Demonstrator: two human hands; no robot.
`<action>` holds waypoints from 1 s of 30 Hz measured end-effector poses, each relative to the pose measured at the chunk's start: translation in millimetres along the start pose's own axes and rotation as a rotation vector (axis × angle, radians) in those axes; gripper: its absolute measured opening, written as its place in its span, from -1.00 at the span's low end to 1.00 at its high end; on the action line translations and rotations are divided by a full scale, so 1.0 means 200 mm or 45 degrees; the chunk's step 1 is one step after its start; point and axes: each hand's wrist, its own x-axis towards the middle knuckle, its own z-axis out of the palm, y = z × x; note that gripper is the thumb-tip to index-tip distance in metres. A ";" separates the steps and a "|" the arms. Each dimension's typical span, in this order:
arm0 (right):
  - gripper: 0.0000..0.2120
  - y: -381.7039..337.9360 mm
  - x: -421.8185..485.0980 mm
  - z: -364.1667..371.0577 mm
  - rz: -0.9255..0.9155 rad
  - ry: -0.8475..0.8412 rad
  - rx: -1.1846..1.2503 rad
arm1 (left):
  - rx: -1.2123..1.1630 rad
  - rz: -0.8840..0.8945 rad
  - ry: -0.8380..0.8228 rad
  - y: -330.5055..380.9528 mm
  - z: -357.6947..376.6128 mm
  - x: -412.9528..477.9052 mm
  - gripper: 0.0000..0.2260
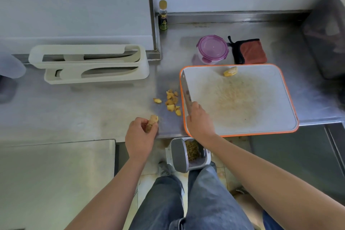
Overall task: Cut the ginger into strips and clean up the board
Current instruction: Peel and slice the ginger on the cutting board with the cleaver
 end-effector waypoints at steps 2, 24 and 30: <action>-0.84 -0.02 -0.01 0.02 -0.085 -0.045 0.028 | -0.002 0.016 -0.007 0.01 0.01 0.01 -0.80; -0.98 0.75 0.19 -0.53 0.006 0.136 0.235 | 0.151 0.449 -0.227 0.67 0.56 0.06 -0.80; -0.89 0.82 0.25 -0.59 -0.059 -0.049 0.287 | 0.122 0.288 -0.138 0.79 0.66 0.06 -0.82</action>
